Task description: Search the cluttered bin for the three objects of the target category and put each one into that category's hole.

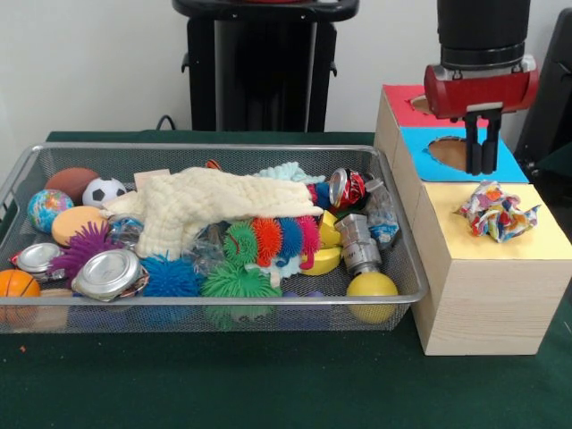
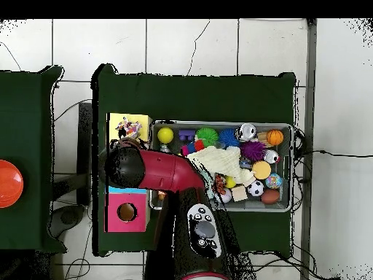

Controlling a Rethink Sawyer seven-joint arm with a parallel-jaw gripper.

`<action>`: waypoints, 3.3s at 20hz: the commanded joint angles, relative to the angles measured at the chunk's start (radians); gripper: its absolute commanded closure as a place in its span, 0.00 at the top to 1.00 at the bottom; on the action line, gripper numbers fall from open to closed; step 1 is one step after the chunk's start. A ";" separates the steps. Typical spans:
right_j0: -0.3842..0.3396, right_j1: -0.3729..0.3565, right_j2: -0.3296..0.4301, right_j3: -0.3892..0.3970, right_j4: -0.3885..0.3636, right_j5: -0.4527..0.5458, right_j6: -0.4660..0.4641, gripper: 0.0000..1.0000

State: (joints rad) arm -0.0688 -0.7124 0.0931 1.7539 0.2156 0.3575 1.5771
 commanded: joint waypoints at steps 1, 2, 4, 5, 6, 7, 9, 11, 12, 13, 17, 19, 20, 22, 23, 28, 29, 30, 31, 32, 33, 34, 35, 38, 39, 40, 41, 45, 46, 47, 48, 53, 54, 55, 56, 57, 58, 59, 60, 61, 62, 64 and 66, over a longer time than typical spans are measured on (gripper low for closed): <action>-0.003 0.092 0.011 -0.017 0.036 -0.109 0.240 0.00; -0.002 0.099 0.012 -0.016 0.037 -0.119 0.242 0.00; 0.000 0.110 0.015 -0.015 0.038 -0.140 0.244 0.00; 0.003 0.114 0.016 -0.014 0.041 -0.147 0.246 0.00; 0.006 0.119 0.016 -0.015 0.044 -0.156 0.249 0.00; 0.012 0.125 0.015 -0.018 0.047 -0.165 0.252 0.00; 0.024 0.137 0.010 -0.027 0.055 -0.181 0.259 0.00; 0.048 0.142 -0.010 -0.048 0.068 -0.167 0.263 0.00; 0.061 0.141 -0.023 -0.057 0.076 -0.154 0.266 0.00; 0.075 0.141 -0.035 -0.065 0.083 -0.145 0.270 0.00; 0.116 0.148 -0.075 -0.106 0.114 -0.101 0.277 0.00; 0.130 0.148 -0.088 -0.116 0.128 -0.087 0.277 0.00; 0.132 0.147 -0.090 -0.113 0.132 -0.088 0.275 0.00; 0.138 0.147 -0.098 -0.123 0.141 -0.073 0.272 0.00; 0.140 0.145 -0.102 -0.127 0.145 -0.064 0.269 0.00; 0.148 0.121 -0.137 -0.152 0.149 0.022 0.253 0.00; 0.153 0.114 -0.149 -0.159 0.146 0.046 0.252 0.00; 0.154 0.110 -0.158 -0.166 0.143 0.069 0.249 0.00; 0.155 0.109 -0.166 -0.177 0.139 0.093 0.246 0.00; 0.152 0.105 -0.168 -0.180 0.137 0.103 0.244 0.00; 0.151 0.102 -0.170 -0.179 0.136 0.107 0.242 0.00; 0.147 0.101 -0.168 -0.182 0.134 0.111 0.238 0.00; 0.144 0.101 -0.166 -0.179 0.132 0.109 0.234 0.00; 0.132 0.095 -0.161 -0.169 0.125 0.104 0.222 0.00; 0.128 0.090 -0.161 -0.166 0.123 0.108 0.218 0.00; 0.126 0.084 -0.161 -0.167 0.122 0.117 0.215 0.00; 0.124 0.076 -0.162 -0.168 0.121 0.130 0.212 0.00; 0.107 0.052 -0.150 -0.168 0.124 0.141 0.199 0.00; 0.102 0.053 -0.142 -0.166 0.126 0.130 0.195 0.00; 0.094 0.052 -0.129 -0.155 0.129 0.098 0.193 0.00; 0.091 0.061 -0.123 -0.157 0.127 0.080 0.190 0.00; 0.071 0.136 -0.088 -0.156 0.115 -0.056 0.191 0.00; 0.070 0.151 -0.086 -0.159 0.110 -0.076 0.191 0.00; 0.068 0.164 -0.085 -0.162 0.106 -0.089 0.192 0.00; 0.067 0.172 -0.087 -0.159 0.101 -0.104 0.193 0.00; 0.066 0.180 -0.088 -0.158 0.097 -0.115 0.193 0.00; 0.064 0.186 -0.085 -0.154 0.095 -0.127 0.192 0.00; 0.061 0.190 -0.080 -0.150 0.093 -0.136 0.191 0.00; 0.058 0.196 -0.075 -0.150 0.094 -0.143 0.191 0.00; 0.056 0.201 -0.070 -0.149 0.096 -0.151 0.191 0.00; 0.055 0.209 -0.068 -0.152 0.099 -0.158 0.193 0.00; 0.055 0.226 -0.061 -0.157 0.105 -0.173 0.198 0.00; 0.060 0.242 -0.057 -0.158 0.112 -0.193 0.207 0.00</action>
State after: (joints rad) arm 0.0134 -0.5563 -0.0632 1.5841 0.3136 0.2024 1.5771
